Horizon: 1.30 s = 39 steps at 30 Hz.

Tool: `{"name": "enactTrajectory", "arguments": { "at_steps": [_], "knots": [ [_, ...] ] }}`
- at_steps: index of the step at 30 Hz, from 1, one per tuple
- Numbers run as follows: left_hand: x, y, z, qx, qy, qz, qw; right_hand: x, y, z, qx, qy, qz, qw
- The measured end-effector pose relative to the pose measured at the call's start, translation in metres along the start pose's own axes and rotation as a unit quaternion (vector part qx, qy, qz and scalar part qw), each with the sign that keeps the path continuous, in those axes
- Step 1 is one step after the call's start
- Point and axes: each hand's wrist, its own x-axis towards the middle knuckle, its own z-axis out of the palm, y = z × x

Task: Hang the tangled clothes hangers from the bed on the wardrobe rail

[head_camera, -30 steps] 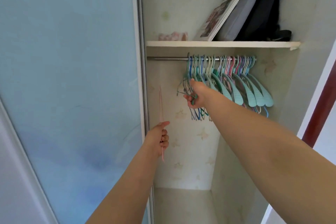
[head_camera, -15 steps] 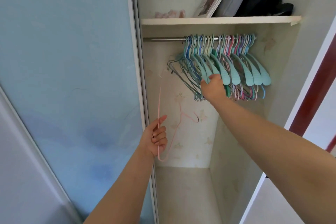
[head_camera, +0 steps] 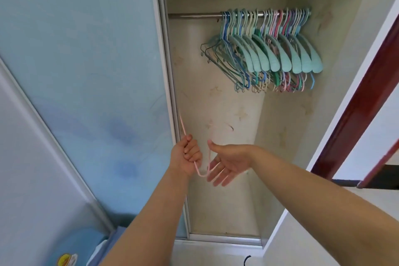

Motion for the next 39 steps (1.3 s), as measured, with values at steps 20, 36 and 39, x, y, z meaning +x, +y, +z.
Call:
{"name": "enactTrajectory", "arguments": {
  "at_steps": [20, 36, 39],
  "knots": [
    [0.017, 0.000, 0.009, 0.531, 0.235, 0.047, 0.813, 0.006, 0.016, -0.014, 0.140, 0.241, -0.041, 0.960],
    [0.053, 0.069, 0.058, 0.562, 0.135, 0.061, 0.814, -0.037, -0.204, -0.058, 0.145, 0.342, -0.318, 0.872],
    [0.065, 0.078, 0.066, 0.566, 0.120, 0.060, 0.813, -0.034, -0.224, -0.072, 0.189, 0.332, -0.301, 0.874]
  ]
}}
